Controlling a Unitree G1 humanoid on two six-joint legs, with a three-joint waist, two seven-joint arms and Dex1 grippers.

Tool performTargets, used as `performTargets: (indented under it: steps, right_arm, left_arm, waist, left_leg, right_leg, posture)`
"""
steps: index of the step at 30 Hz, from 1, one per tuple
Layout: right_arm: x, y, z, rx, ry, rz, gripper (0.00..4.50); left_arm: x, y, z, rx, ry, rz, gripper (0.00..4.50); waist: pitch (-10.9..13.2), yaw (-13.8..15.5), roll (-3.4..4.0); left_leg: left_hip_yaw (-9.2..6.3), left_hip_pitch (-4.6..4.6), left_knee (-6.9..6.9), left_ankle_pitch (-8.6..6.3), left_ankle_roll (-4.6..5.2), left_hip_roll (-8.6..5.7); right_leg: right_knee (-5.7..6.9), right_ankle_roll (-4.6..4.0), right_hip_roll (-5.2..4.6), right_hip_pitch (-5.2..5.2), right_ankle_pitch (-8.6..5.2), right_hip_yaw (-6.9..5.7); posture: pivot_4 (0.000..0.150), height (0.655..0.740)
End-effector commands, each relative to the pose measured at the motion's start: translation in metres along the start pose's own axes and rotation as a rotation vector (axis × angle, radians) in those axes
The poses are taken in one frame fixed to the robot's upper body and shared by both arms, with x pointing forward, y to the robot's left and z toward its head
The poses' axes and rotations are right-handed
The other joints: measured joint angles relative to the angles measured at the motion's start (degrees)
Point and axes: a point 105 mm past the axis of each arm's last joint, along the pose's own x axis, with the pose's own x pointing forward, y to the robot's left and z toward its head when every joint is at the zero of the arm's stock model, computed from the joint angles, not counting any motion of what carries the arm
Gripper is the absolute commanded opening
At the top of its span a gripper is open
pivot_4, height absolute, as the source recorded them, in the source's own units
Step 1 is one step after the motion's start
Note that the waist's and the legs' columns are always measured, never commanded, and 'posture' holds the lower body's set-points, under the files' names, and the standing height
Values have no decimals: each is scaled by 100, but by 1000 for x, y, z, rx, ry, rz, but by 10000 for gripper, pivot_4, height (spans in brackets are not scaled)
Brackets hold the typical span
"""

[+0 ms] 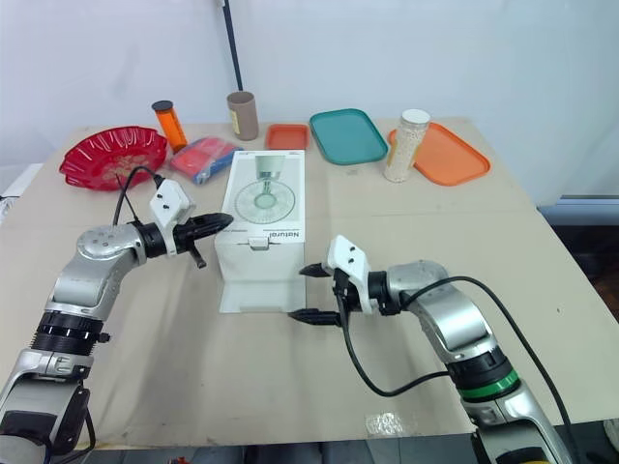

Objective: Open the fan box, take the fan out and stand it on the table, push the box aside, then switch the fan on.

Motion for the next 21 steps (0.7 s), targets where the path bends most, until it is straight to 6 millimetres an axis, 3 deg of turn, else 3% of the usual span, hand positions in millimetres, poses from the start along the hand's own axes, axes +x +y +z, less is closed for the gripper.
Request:
performTargets:
  steps: [1,6,10,16,21]
  right_arm:
    - [0,12,-2,-38,18,51,45000]
    - [-4,-19,-19,4,79,-129,45000]
    - [-1,-33,-18,5,74,-190,45000]
    - [9,-28,-8,-17,35,-144,45000]
    - [8,-4,10,-58,-35,-14,45000]
  left_arm:
    - [-4,10,-2,19,23,39,1308]
    - [-3,10,0,25,16,27,1308]
    - [-3,8,0,26,14,22,1308]
    - [-4,8,-3,28,21,29,1308]
    - [-8,10,-8,27,36,39,1308]
  waist:
    - [-1,-2,-1]
    - [-1,-4,-1]
    - [-1,-3,-1]
    - [-1,-3,-1]
    - [-1,-4,-1]
  left_leg:
    - [1,0,1,0,0,0]
    - [2,2,3,0,-1,0]
    - [1,2,1,1,-1,0]
    - [0,1,0,0,-1,0]
    - [0,1,0,0,-1,1]
  right_leg:
    - [0,0,0,0,0,1]
    - [0,0,0,2,0,1]
    - [0,0,0,0,0,0]
    - [0,0,0,0,0,0]
    - [0,0,0,0,0,0]
  posture:
    - [1500,7400]
    - [1500,7400]
    - [1500,7400]
    - [1500,7400]
    - [1500,7400]
